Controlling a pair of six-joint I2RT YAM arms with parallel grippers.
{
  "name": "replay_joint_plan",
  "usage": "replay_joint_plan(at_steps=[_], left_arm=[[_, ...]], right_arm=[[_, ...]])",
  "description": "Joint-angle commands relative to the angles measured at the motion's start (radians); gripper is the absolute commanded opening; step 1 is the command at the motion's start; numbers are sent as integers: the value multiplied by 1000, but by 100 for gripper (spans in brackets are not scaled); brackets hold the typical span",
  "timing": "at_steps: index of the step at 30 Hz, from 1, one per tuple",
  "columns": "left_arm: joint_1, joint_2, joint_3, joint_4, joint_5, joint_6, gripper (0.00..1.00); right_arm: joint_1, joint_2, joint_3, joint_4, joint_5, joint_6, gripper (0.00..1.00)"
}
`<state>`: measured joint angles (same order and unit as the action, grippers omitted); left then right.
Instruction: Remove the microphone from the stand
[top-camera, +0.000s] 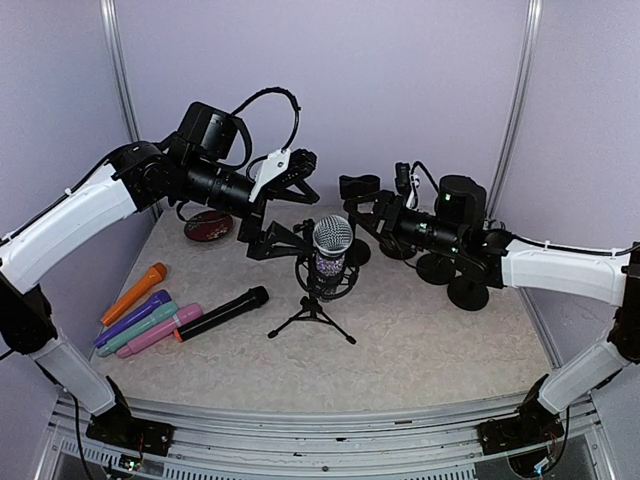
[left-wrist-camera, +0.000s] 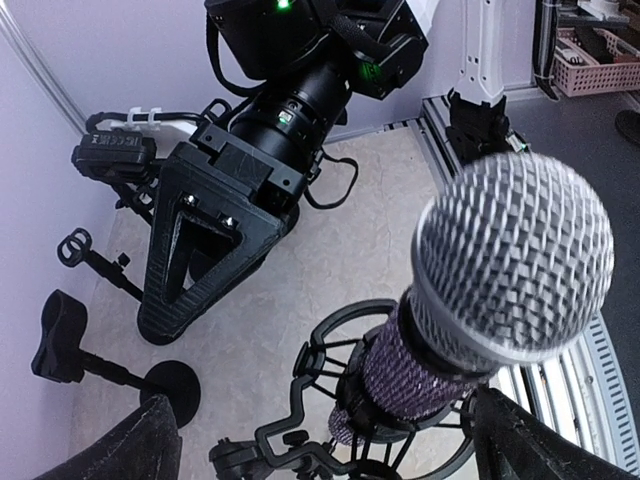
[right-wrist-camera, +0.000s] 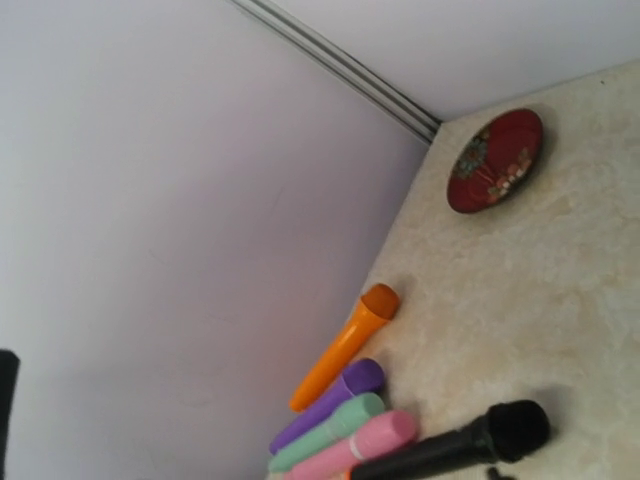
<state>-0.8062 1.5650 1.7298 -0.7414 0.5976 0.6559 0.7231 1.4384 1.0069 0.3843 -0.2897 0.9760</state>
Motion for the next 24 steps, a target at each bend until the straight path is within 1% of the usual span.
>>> replay_joint_plan(at_steps=[1, 5, 7, 10, 16, 20, 24], left_arm=[[28, -30, -24, -72, 16, 81, 99], [27, -53, -37, -145, 48, 159, 99], [20, -58, -38, -160, 43, 171, 99], [-2, -55, -26, -129, 27, 151, 99], [-95, -23, 5, -55, -12, 92, 99], [-115, 21, 51, -47, 11, 63, 99], [-116, 61, 95, -8, 7, 4, 99]], right_arm=[[-8, 20, 24, -42, -12, -47, 69], [-6, 47, 31, -38, -18, -51, 68], [-2, 62, 31, -39, -23, -52, 68], [2, 76, 14, -42, -19, -56, 68], [2, 89, -48, -56, 0, -112, 66], [2, 103, -86, -79, -6, -151, 66], [2, 122, -112, -99, -13, -181, 65]])
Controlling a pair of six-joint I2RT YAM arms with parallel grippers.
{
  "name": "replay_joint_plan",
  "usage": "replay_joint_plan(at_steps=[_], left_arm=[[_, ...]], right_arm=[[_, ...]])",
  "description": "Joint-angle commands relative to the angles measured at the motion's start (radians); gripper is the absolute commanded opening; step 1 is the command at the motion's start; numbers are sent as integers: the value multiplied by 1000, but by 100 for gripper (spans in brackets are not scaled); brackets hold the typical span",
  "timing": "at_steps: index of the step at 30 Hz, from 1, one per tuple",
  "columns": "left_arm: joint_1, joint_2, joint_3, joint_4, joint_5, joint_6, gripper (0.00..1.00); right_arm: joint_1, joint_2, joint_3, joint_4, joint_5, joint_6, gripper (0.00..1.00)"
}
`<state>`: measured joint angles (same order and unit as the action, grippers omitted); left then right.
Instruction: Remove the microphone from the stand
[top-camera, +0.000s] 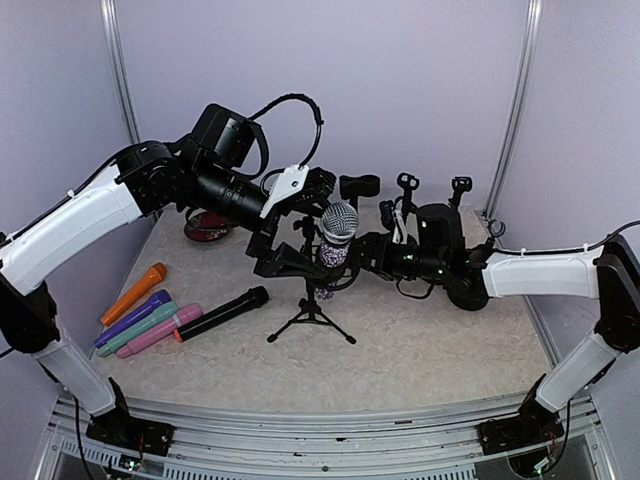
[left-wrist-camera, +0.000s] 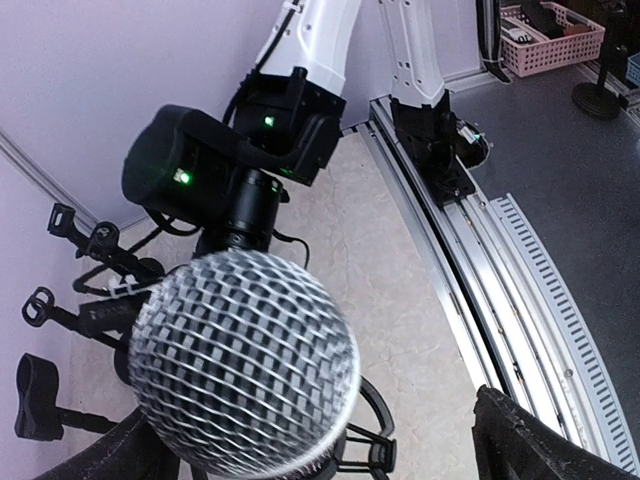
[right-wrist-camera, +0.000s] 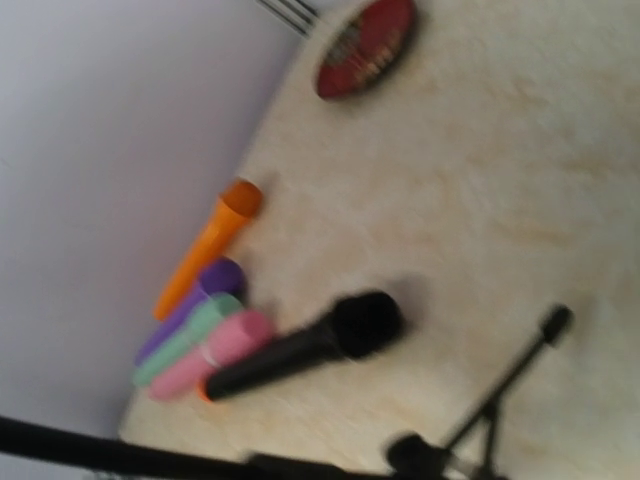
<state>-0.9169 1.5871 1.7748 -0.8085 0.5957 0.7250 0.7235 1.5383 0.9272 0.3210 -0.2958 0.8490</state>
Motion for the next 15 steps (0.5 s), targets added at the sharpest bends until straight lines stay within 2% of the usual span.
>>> replay_joint_plan(at_steps=[1, 4, 11, 15], left_arm=[[-5, 45, 57, 63, 11, -71, 98], [-1, 57, 79, 44, 28, -69, 91], [31, 83, 139, -8, 99, -98, 62], [33, 86, 171, -29, 108, -95, 59]], right_arm=[[1, 28, -42, -37, -7, -60, 65], [2, 47, -68, -41, -5, -78, 63], [16, 120, -85, -75, -98, -217, 63], [27, 178, -34, -132, -159, -305, 66]])
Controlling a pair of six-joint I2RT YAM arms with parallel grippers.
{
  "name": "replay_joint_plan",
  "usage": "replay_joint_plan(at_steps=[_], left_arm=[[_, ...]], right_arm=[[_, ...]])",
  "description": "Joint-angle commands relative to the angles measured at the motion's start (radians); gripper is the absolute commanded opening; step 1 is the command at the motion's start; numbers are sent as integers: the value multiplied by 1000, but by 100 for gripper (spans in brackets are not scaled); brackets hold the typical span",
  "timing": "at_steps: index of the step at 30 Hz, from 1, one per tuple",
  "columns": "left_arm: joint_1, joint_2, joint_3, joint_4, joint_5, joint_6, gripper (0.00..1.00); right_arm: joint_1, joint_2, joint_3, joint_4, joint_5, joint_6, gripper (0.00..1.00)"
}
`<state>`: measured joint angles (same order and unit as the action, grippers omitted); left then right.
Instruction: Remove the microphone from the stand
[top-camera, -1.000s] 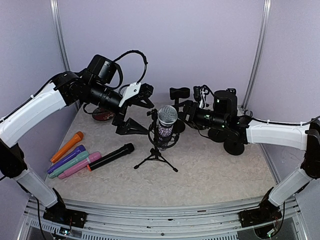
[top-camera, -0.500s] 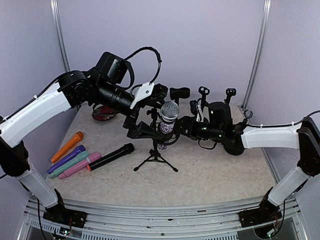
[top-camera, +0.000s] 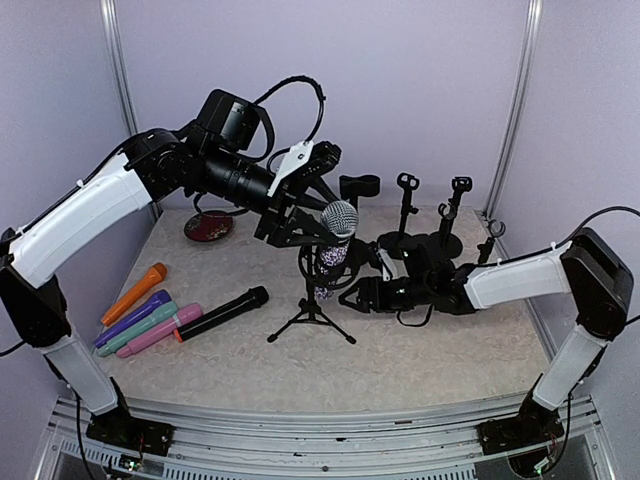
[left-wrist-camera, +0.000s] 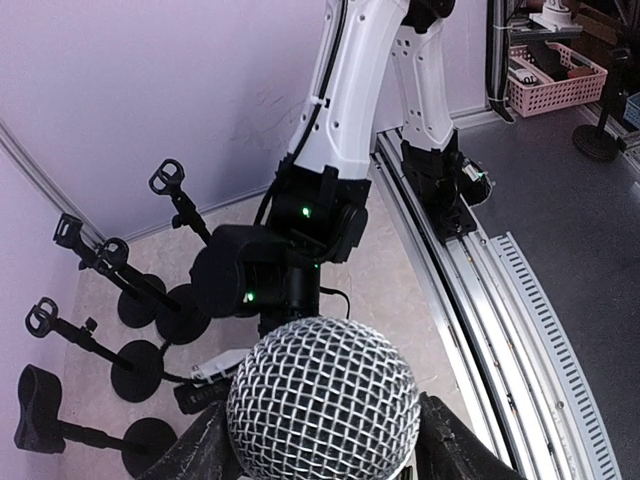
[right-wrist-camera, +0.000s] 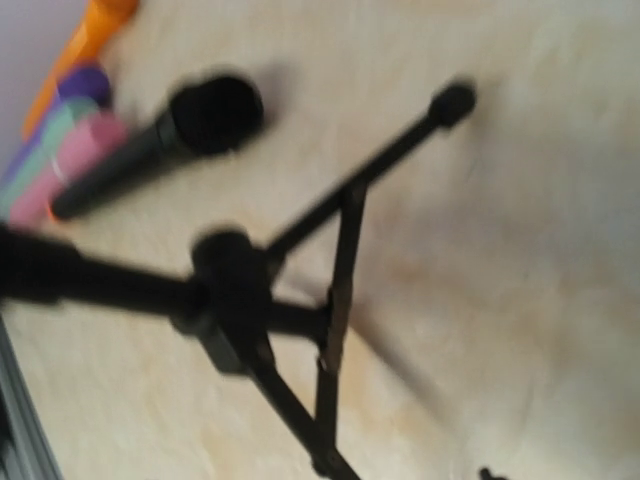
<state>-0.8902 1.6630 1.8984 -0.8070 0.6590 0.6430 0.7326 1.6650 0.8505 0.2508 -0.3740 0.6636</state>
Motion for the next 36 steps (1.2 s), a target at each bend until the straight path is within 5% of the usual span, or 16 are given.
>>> replay_joint_plan(at_steps=[1, 6, 13, 17, 21, 27, 36], left_arm=[[7, 10, 57, -30, 45, -11, 59], [7, 8, 78, -66, 54, 14, 61], [16, -19, 7, -149, 55, 42, 91], [16, -62, -109, -9, 21, -49, 95], [18, -60, -165, 136, -17, -131, 94], [22, 21, -83, 147, 41, -200, 81], [36, 68, -39, 88, 43, -173, 54]], right_arm=[[22, 66, 57, -67, -93, -136, 66], [48, 154, 144, -125, -97, -193, 66], [55, 168, 156, -137, -63, -197, 70], [67, 196, 185, -146, -51, -240, 69], [87, 241, 227, -163, -26, -273, 66], [109, 277, 251, -164, 44, -284, 53], [146, 274, 217, -134, 199, -271, 13]])
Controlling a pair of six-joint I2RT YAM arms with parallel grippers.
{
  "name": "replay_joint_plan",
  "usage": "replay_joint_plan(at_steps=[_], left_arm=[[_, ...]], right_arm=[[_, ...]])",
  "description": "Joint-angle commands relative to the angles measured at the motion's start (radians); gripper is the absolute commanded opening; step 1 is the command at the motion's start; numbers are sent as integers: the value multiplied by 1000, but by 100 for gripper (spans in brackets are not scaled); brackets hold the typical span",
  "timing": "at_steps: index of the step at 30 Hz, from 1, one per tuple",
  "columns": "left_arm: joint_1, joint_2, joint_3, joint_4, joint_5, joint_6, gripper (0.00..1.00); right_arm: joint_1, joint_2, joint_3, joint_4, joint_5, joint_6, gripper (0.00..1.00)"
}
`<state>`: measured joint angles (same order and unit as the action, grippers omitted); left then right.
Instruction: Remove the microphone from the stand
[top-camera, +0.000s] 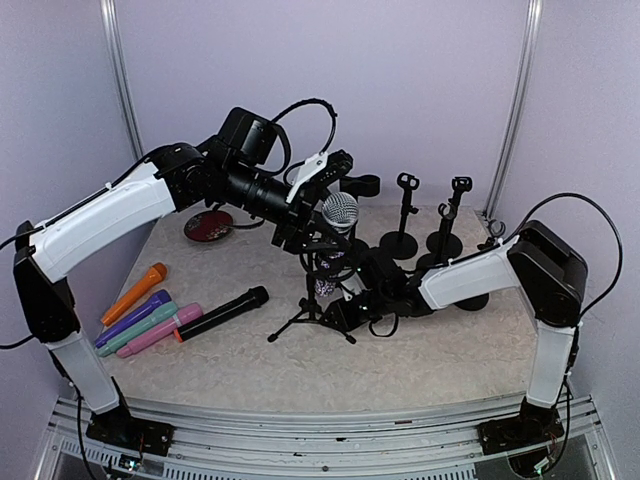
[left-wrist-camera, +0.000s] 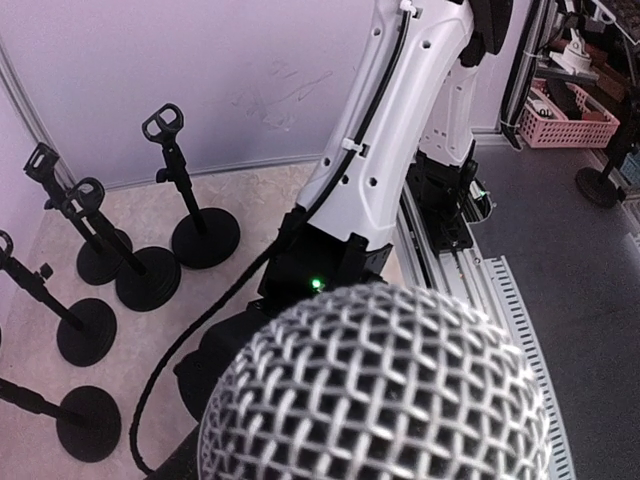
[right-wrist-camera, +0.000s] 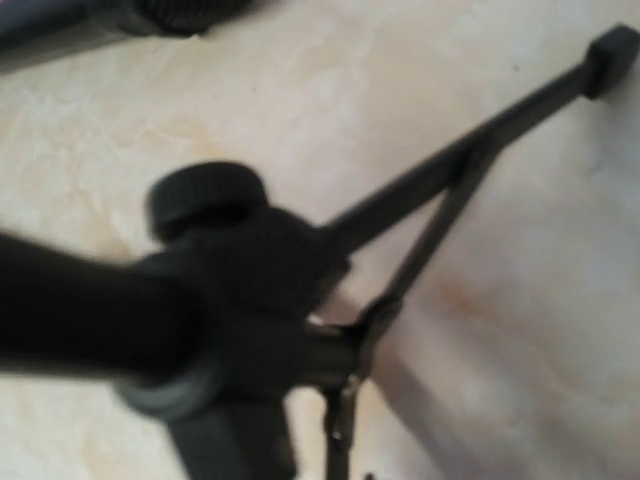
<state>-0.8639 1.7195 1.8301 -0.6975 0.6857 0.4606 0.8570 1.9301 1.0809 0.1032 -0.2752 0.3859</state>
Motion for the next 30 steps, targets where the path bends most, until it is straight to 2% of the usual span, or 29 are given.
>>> replay_joint_plan(at_steps=[1, 3, 6, 10, 11, 17, 30], left_arm=[[11, 12, 30, -26, 17, 13, 53], [11, 11, 34, -35, 15, 27, 50], [11, 15, 58, -38, 11, 45, 45], [11, 36, 135, -50, 25, 49, 27], [11, 41, 159, -53, 30, 48, 26], [-2, 30, 212, -44, 58, 51, 26], [-15, -68, 240, 94, 65, 39, 26]], right_arm=[[23, 9, -16, 17, 116, 11, 9], [27, 5, -26, 26, 150, 23, 0], [34, -3, -37, 37, 204, 34, 0], [38, -15, -55, 44, 277, 54, 0], [38, -18, -59, 45, 291, 60, 0], [38, -29, -81, 38, 391, 118, 0], [39, 35, -42, 0, 399, 162, 0]])
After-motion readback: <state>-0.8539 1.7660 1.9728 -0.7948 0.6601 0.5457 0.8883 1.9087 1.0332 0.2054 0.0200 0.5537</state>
